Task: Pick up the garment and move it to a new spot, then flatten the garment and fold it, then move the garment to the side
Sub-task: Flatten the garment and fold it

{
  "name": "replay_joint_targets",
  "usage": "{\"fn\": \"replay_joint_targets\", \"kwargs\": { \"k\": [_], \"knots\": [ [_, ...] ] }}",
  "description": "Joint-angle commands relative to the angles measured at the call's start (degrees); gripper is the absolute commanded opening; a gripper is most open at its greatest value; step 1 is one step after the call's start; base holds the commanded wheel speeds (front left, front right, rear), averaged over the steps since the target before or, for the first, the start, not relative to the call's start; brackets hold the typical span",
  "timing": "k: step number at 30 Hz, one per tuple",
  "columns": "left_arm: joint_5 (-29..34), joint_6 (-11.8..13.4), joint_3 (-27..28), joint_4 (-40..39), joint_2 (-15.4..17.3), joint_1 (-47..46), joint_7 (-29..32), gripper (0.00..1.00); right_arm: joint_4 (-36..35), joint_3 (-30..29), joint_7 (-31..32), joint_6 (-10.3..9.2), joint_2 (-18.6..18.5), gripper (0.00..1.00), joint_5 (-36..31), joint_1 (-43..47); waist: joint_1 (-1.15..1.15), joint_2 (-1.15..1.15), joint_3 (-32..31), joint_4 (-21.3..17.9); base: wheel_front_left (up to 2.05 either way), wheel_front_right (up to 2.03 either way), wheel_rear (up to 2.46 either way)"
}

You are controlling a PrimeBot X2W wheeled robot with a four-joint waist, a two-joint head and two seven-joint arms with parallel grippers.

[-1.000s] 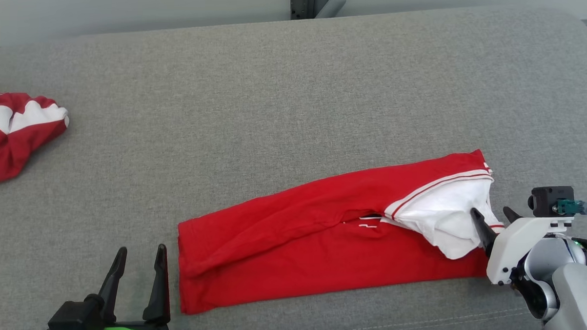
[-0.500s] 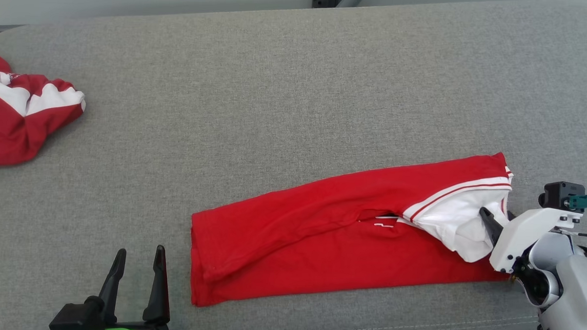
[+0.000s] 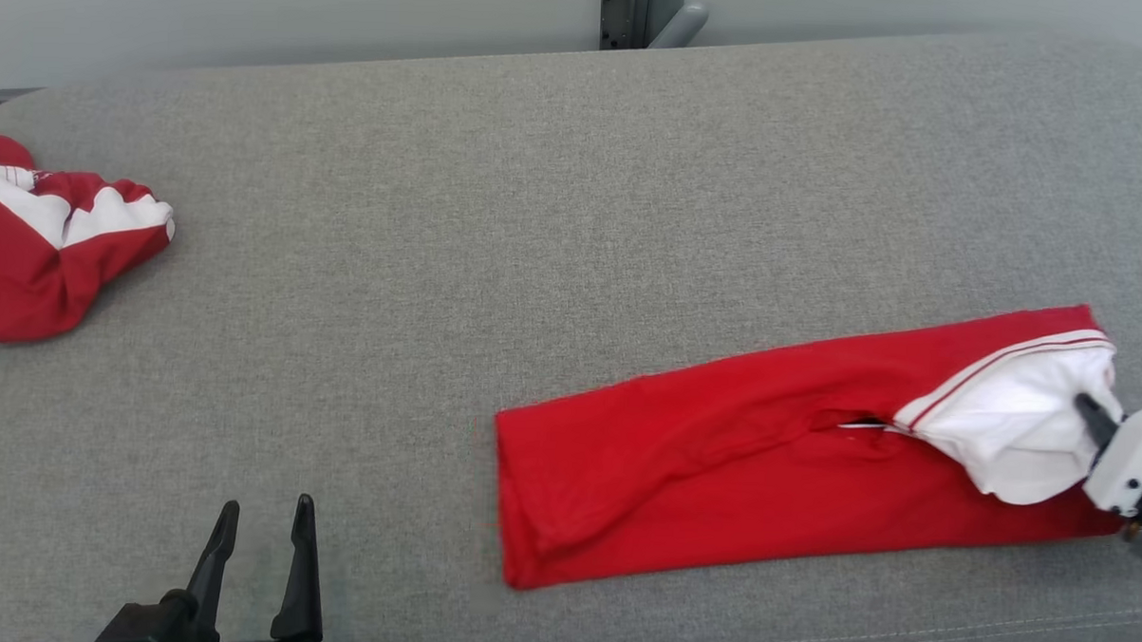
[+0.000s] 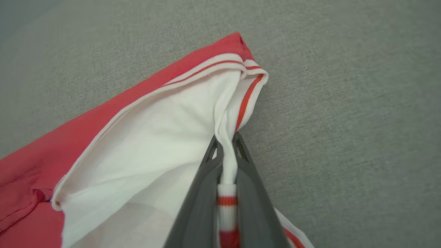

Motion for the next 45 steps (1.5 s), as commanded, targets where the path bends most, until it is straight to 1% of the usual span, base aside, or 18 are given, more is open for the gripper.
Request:
{"fn": "replay_joint_targets", "kwargs": {
  "k": [1, 6, 9, 13, 16, 19, 22, 25, 29, 30, 32, 36, 43, 44, 45],
  "knots": [
    [0.5, -0.4, 0.5, 0.2, -0.2, 1.0, -0.2, 1.00, 0.3, -1.1, 0.2, -0.10, -2.0, 0.00, -0.4, -0.2, 0.00, 0.44, -0.4, 0.3, 0.00, 0.00, 0.00],
    [0.8, -0.8, 1.2, 0.5, -0.5, 1.5, -0.2, 1.00, -0.6, -4.8, -0.1, -0.10, -7.2, 0.00, -0.5, 1.1, 0.00, 0.44, -1.6, 1.5, 0.00, 0.00, 0.00],
    [0.4, -1.0, 1.0, 0.9, -0.8, 1.8, -0.2, 1.00, -4.5, -4.8, -0.9, -0.09, -8.2, 0.00, -1.2, 3.0, 0.00, 0.44, -2.9, 2.3, 0.00, 0.00, 0.00],
    [0.1, -1.1, 0.6, 0.9, -1.0, 2.7, -0.2, 1.00, -14.0, -2.0, -1.1, -0.08, -6.8, 0.00, -0.4, 7.2, 0.00, 0.44, -4.2, 3.0, 0.00, 0.00, 0.00],
    [0.3, -1.2, 0.1, 1.0, -1.1, 3.4, -0.2, 1.00, -21.6, 1.4, -1.2, -0.06, -4.5, 0.00, -1.1, 10.3, 0.00, 0.44, -4.9, 3.3, 0.00, 0.00, 0.00],
    [0.0, -1.2, -0.1, 1.1, -1.1, 3.9, -0.2, 1.00, -27.4, 5.3, -0.9, -0.05, -0.7, 0.00, -2.2, 13.1, 0.00, 0.44, -5.6, 3.5, 0.00, 0.00, 0.00],
    [-0.4, -1.2, -0.3, 1.0, -1.1, 3.6, -0.2, 1.00, -30.3, 9.3, -0.5, -0.05, 3.2, 0.00, -3.8, 14.1, 0.00, 0.44, -5.6, 3.6, 0.00, 0.00, 0.00],
    [0.0, -1.2, -0.7, 1.0, -1.1, 2.5, -0.2, 1.00, -30.1, 12.4, -0.3, -0.05, 7.4, 0.00, -5.8, 14.4, 0.00, 0.44, -5.5, 4.0, 0.00, 0.00, 0.00],
    [0.1, -1.3, -1.0, 1.4, -1.1, 1.0, -0.2, 1.00, -27.2, 15.7, -1.0, -0.05, 12.1, 0.00, -8.8, 13.7, 0.00, 0.44, -4.9, 5.0, 0.00, 0.00, 0.00],
    [0.1, -1.3, -1.0, 1.4, -1.1, 1.0, -0.2, 1.00, -27.2, 15.7, -1.0, -0.05, 12.1, 0.00, -8.8, 13.7, 0.00, 0.44, -4.9, 5.0, 0.00, 0.00, 0.00],
    [0.1, -1.3, -1.3, 1.6, -1.1, 0.6, -0.2, 1.00, -25.5, 17.5, -1.3, -0.05, 13.9, 0.00, -9.4, 13.4, 0.00, 0.44, -4.8, 5.6, 0.00, 0.00, 0.00],
    [0.1, -1.2, -1.7, 2.6, -1.1, 0.4, -0.2, 1.00, -22.6, 19.3, -2.3, -0.05, 16.4, 0.00, -10.3, 12.3, 0.00, 0.44, -4.7, 6.3, 0.00, 0.00, 0.00],
    [-1.2, -0.8, -3.1, 3.4, -1.1, 0.1, -0.2, 1.00, -18.3, 19.2, -4.9, -0.05, 18.1, 0.00, -13.2, 9.4, 0.00, 0.44, -3.8, 6.3, 0.00, 0.00, 0.00],
    [-1.3, -0.7, -3.1, 3.5, -1.1, 0.1, -0.2, 1.00, -18.1, 19.5, -5.4, -0.05, 18.2, 0.25, -13.6, 9.0, 0.00, 0.44, -3.7, 6.2, 0.00, 0.00, 0.00],
    [-1.3, -0.7, -3.1, 3.6, -1.1, 0.1, -0.2, 1.00, -18.2, 19.5, -6.5, -0.05, 18.4, 0.59, -13.8, 8.6, 0.00, 0.44, -3.7, 6.1, 0.00, 0.00, 0.00]
  ]
}}
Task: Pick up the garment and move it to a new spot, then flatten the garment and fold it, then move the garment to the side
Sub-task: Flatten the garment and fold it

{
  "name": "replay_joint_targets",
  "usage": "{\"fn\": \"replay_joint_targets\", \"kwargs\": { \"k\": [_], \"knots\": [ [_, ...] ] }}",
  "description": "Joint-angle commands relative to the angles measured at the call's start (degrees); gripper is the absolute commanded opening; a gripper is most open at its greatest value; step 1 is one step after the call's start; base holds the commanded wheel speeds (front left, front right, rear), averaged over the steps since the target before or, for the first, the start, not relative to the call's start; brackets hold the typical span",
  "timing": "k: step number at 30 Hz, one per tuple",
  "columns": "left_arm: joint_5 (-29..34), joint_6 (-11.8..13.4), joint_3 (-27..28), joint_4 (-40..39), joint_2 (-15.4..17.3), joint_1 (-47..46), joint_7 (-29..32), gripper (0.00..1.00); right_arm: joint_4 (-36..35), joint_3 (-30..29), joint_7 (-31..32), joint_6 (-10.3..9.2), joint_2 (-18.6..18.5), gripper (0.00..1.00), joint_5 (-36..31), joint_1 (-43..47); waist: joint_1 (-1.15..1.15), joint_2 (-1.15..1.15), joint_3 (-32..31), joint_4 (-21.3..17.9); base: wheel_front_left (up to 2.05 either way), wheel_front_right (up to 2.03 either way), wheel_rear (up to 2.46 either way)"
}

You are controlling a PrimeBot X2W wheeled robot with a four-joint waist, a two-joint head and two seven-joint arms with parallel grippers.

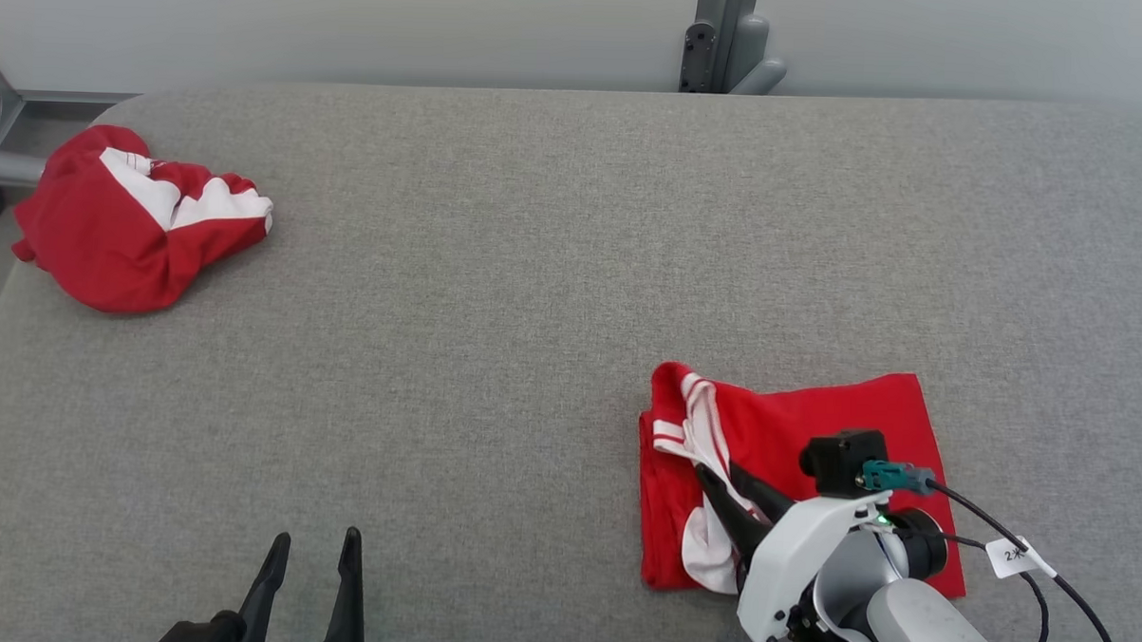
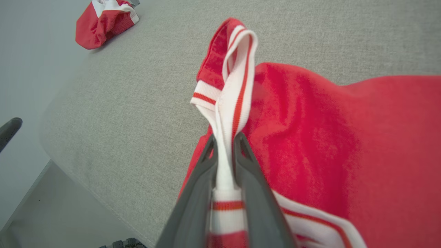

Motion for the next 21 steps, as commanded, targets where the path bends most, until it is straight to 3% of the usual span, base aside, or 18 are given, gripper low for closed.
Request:
{"fn": "replay_joint_targets", "kwargs": {
  "k": [1, 10, 21],
  "knots": [
    [-0.3, 0.3, 0.1, 0.2, 0.0, -0.6, -0.2, 1.00, 0.3, -0.4, -1.7, 0.00, 0.4, 1.00, -0.3, -0.7, 0.00, 0.44, -0.2, -0.4, 0.00, 0.00, 0.00],
    [0.4, 0.4, 1.0, -0.2, 0.0, 1.1, -0.2, 1.00, -3.9, -3.0, -7.9, 0.00, 0.0, 1.00, -1.7, 1.7, 0.00, 0.44, -2.5, -2.4, 0.00, 0.00, 0.00],
    [1.2, 0.4, 2.0, -1.5, 0.0, 2.5, -0.2, 1.00, -9.4, -12.6, -16.7, 0.00, -3.4, 1.00, -11.4, 10.0, 0.00, 0.44, -4.0, -4.5, 0.00, 0.00, 0.00]
  ]
}}
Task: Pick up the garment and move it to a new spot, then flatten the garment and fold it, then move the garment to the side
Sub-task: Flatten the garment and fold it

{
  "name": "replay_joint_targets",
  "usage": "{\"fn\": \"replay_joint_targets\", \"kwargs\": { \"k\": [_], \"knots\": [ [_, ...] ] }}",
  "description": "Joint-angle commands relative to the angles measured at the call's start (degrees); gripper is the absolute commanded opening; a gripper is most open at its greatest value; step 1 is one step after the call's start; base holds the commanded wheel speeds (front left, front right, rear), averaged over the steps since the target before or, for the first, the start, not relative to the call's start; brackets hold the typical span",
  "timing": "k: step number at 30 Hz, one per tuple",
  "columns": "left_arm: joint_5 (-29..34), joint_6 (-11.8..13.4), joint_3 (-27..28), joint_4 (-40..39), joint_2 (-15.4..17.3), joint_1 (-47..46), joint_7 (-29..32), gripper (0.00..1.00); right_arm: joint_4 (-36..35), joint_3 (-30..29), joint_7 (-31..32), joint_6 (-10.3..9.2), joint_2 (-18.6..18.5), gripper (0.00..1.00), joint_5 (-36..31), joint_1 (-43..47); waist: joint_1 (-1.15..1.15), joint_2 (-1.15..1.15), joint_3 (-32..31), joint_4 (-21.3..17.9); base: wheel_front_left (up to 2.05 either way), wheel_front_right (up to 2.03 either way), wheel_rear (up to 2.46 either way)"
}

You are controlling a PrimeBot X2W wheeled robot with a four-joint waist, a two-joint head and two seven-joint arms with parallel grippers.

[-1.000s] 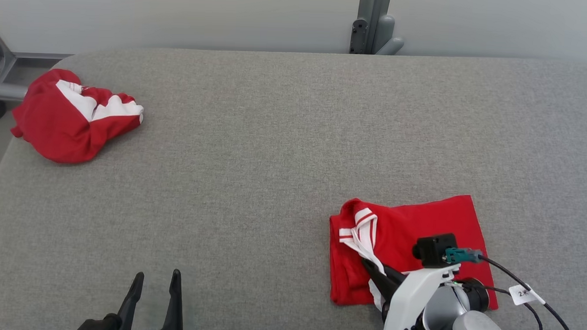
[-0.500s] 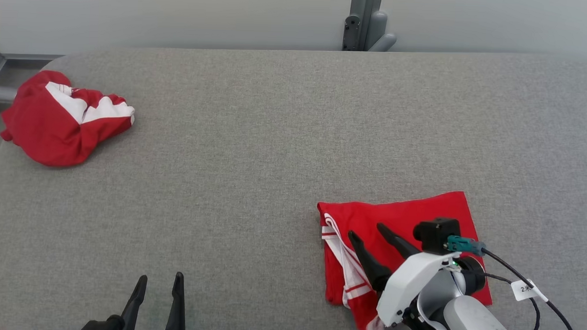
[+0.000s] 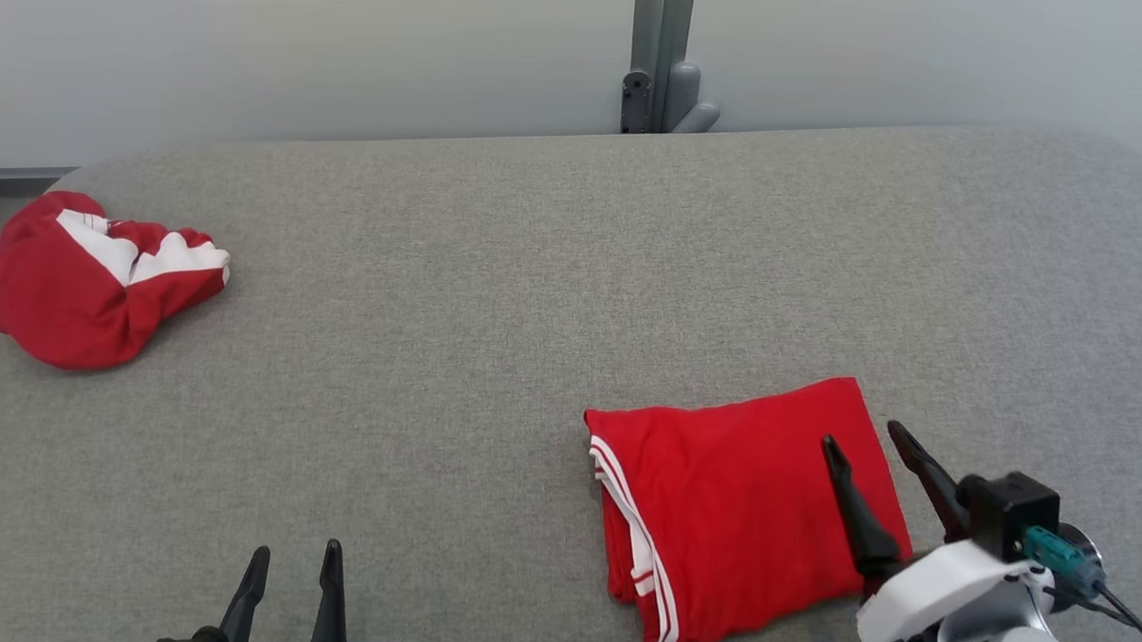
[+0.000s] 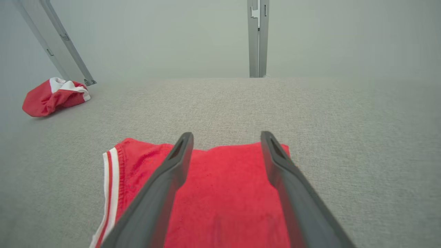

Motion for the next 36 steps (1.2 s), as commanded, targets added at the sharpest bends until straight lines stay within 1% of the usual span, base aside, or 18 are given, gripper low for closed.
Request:
{"fn": "replay_joint_targets", "kwargs": {
  "k": [1, 4, 5, 6, 7, 9, 10, 15, 17, 22, 24, 28, 32, 36],
  "knots": [
    [0.3, -0.1, 0.2, -0.1, 0.0, 0.6, -0.2, 1.00, 0.3, -0.8, -1.2, 0.00, 0.0, 1.00, -1.4, 1.4, 0.00, 0.44, -0.3, -0.2, 0.00, 0.00, 0.00],
    [0.3, -0.1, 0.1, -0.3, 0.0, 0.6, -0.2, 1.00, 1.7, -2.9, -4.2, 0.00, 0.4, 0.99, -4.2, 3.3, 0.00, 0.44, -0.4, -0.2, 0.00, 0.00, 0.00],
    [0.3, -0.1, 0.1, -0.3, 0.0, 0.6, -0.2, 1.00, 2.2, -3.1, -4.9, 0.00, 0.3, 0.91, -5.4, 3.7, 0.00, 0.44, -0.4, -0.2, 0.00, 0.00, 0.00],
    [0.3, -0.1, 0.2, -0.4, 0.0, 0.6, -0.2, 1.00, 2.8, -3.6, -5.6, 0.00, 1.3, 0.71, -5.2, 3.9, 0.00, 0.44, -0.3, -0.3, 0.00, 0.00, 0.00],
    [0.3, -0.1, 0.2, -0.4, 0.0, 0.6, -0.2, 1.00, 2.8, -3.6, -5.6, 0.00, 1.3, 0.71, -5.2, 3.9, 0.00, 0.44, -0.3, -0.3, 0.00, 0.00, 0.00],
    [0.4, -0.1, 0.3, -0.5, 0.0, 0.4, -0.2, 1.00, 4.5, -3.4, -6.2, 0.00, 1.4, 0.09, -6.4, 4.0, 0.00, 0.44, -0.1, -0.4, 0.00, 0.00, 0.00],
    [0.5, -0.1, 0.4, -0.5, 0.0, 0.4, -0.2, 1.00, 5.3, -3.5, -6.5, -0.04, 1.8, 0.00, -6.4, 3.7, 0.00, 0.44, 0.1, -0.5, 0.00, 0.00, 0.00],
    [0.8, -0.3, 0.8, -0.9, 0.0, -0.7, -0.2, 1.00, 10.2, -1.2, -7.5, -0.03, 2.9, 0.00, -7.7, 0.8, 0.00, 0.44, 1.4, -0.4, 0.00, 0.00, 0.00],
    [1.0, -0.3, 0.9, -0.9, 0.0, -1.2, -0.2, 1.00, 12.7, 0.2, -7.8, -0.03, 4.2, 0.00, -7.6, -0.5, 0.00, 0.44, 1.9, -0.3, 0.00, 0.00, 0.00],
    [1.9, -0.6, 0.9, -0.4, 0.0, -2.4, -0.2, 1.00, 19.9, 5.7, -8.1, -0.04, 6.5, 0.00, -8.7, -5.1, 0.00, 0.44, 3.3, 0.9, 0.00, 0.00, 0.00],
    [2.0, -0.7, 1.1, -0.3, 0.0, -2.9, -0.2, 1.00, 21.8, 7.4, -8.2, -0.04, 7.5, 0.00, -7.7, -7.2, 0.00, 0.44, 3.8, 1.5, 0.00, 0.00, 0.00],
    [2.2, -0.8, 1.2, 0.1, 0.0, -3.5, -0.2, 1.00, 26.2, 11.1, -8.2, -0.04, 8.1, 0.00, -5.8, -10.3, 0.00, 0.44, 4.5, 3.2, 0.00, 0.00, 0.00],
    [2.0, -0.9, 1.2, 0.4, 0.0, -3.7, -0.2, 1.00, 28.5, 15.8, -8.2, -0.04, 8.4, 0.00, -0.7, -14.2, 0.00, 0.44, 4.8, 5.0, 0.00, 0.00, 0.00],
    [1.5, -0.9, 0.8, 0.7, 0.0, -4.0, -0.2, 1.00, 31.4, 19.6, -8.2, -0.04, 8.3, 0.00, 2.5, -18.1, 0.00, 0.44, 4.9, 6.9, 0.00, 0.00, 0.00]
  ]
}}
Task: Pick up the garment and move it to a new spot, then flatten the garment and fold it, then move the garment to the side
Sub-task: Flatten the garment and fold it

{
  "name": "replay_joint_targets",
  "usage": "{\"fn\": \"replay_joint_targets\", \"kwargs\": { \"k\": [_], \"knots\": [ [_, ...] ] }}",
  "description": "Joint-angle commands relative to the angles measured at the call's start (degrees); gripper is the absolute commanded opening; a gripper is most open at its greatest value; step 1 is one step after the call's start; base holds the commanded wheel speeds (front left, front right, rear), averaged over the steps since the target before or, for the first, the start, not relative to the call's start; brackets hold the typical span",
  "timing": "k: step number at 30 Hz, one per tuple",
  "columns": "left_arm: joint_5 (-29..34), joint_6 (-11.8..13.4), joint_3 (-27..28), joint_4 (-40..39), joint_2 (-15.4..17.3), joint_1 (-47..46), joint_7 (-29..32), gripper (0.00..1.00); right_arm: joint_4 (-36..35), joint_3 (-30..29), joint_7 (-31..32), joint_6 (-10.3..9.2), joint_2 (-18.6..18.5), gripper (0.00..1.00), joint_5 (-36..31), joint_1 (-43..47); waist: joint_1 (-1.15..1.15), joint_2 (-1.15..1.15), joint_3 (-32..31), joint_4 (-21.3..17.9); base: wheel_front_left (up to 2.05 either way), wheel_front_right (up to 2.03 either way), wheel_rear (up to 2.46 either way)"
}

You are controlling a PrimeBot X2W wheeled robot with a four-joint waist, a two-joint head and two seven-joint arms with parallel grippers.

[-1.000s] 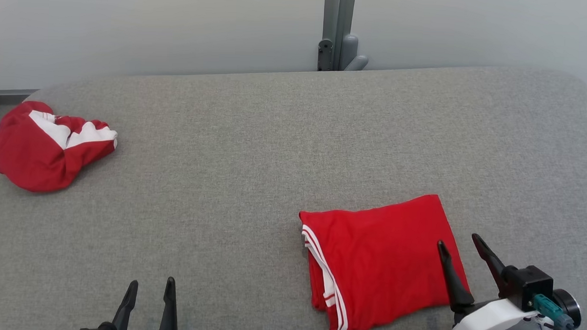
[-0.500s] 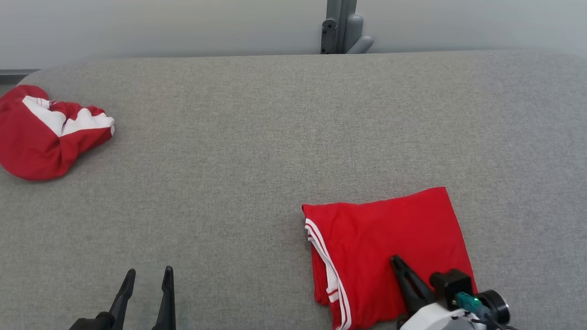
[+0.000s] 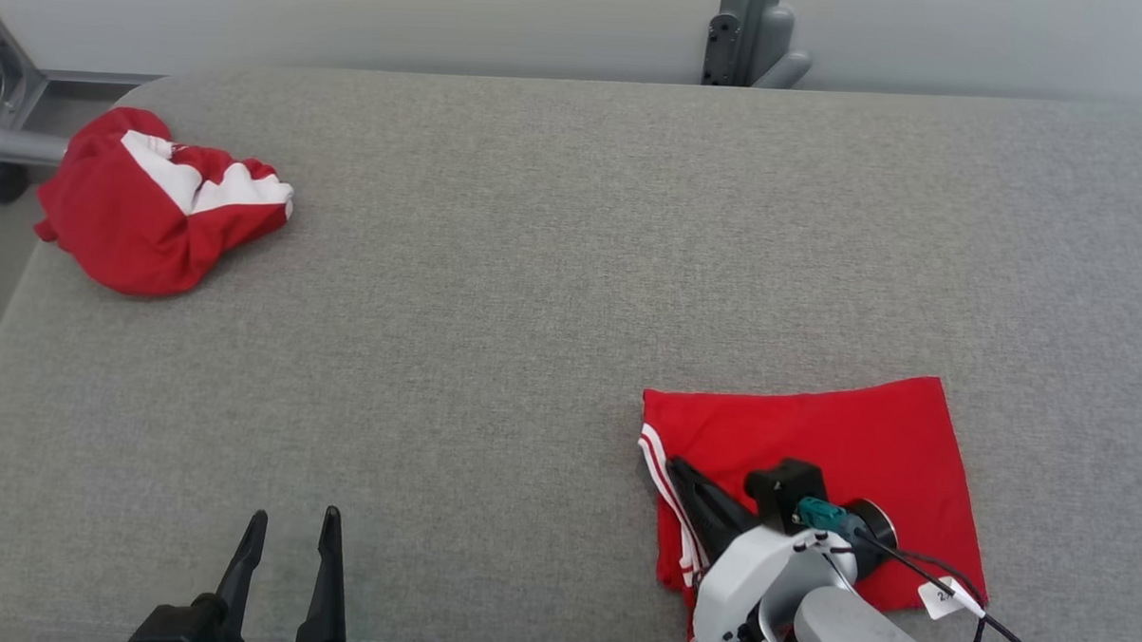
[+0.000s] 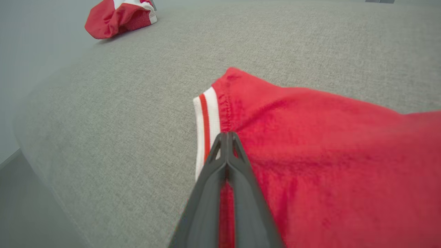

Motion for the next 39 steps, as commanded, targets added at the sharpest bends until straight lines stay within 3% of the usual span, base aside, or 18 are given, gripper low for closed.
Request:
{"fn": "replay_joint_targets", "kwargs": {
  "k": [1, 6, 11, 16, 20, 24, 25, 26, 34, 39],
  "knots": [
    [-0.6, -0.1, -0.1, 0.3, 0.0, -0.8, -0.2, 1.00, 0.8, 1.4, -0.2, -0.10, -0.2, 0.00, 1.5, -1.7, 0.00, 0.44, 0.1, 1.8, 0.00, 0.00, 0.00],
    [-0.9, -0.1, 0.0, 0.7, 0.0, -0.6, -0.2, 1.00, 4.7, 5.9, -0.2, -0.10, -0.2, 0.00, 4.8, -4.8, 0.00, 0.44, -0.4, 2.6, 0.00, 0.00, 0.00],
    [-1.3, -0.1, 0.6, 0.6, 0.0, 0.3, -0.2, 1.00, 3.8, 8.4, -0.2, -0.10, -0.2, 0.00, 7.2, -6.2, 0.00, 0.44, -1.9, 1.6, 0.00, 0.00, 0.00],
    [-2.0, -0.1, 1.6, -0.1, 0.0, 1.6, -0.2, 1.00, -0.2, 6.3, -0.2, -0.09, -0.2, 0.00, 5.1, -4.5, 0.00, 0.44, -3.9, -0.4, 0.00, 0.00, 0.00],
    [-2.2, 0.4, 2.2, -1.2, 0.0, 3.2, -0.2, 1.00, -4.8, 0.4, -0.2, -0.10, -0.7, 0.01, -0.2, -0.4, 0.00, 0.44, -6.1, -2.7, 0.00, 0.00, 0.00],
    [-2.2, 0.7, 3.0, -1.9, 0.0, 4.3, -0.2, 1.00, -11.0, -6.5, -0.2, -0.10, -3.3, 0.49, -5.4, 4.9, 0.00, 0.44, -7.0, -5.0, 0.00, 0.00, 0.00],
    [-2.2, 0.7, 3.2, -2.0, 0.0, 4.5, -0.2, 1.00, -12.7, -8.2, -0.2, -0.10, -3.9, 0.93, -6.5, 6.3, 0.00, 0.44, -7.1, -5.5, 0.00, 0.00, 0.00],
    [-2.0, 0.7, 3.4, -2.1, 0.0, 4.7, -0.2, 1.00, -14.4, -9.9, -0.2, -0.10, -4.6, 1.00, -7.5, 7.8, 0.00, 0.44, -7.2, -6.1, 0.00, 0.00, 0.00],
    [-0.7, 0.3, 4.4, -2.3, 0.0, 5.4, -0.2, 1.00, -23.4, -22.3, -0.2, -0.10, -7.2, 1.00, -12.1, 16.2, 0.00, 0.44, -7.6, -10.1, 0.00, 0.00, 0.00],
    [0.0, 0.1, 4.5, -1.5, 0.0, 5.3, -0.2, 1.00, -23.9, -28.4, -0.2, -0.10, -4.9, 1.00, -13.4, 20.4, 0.00, 0.44, -7.5, -11.2, 0.00, 0.00, 0.00]
  ]
}}
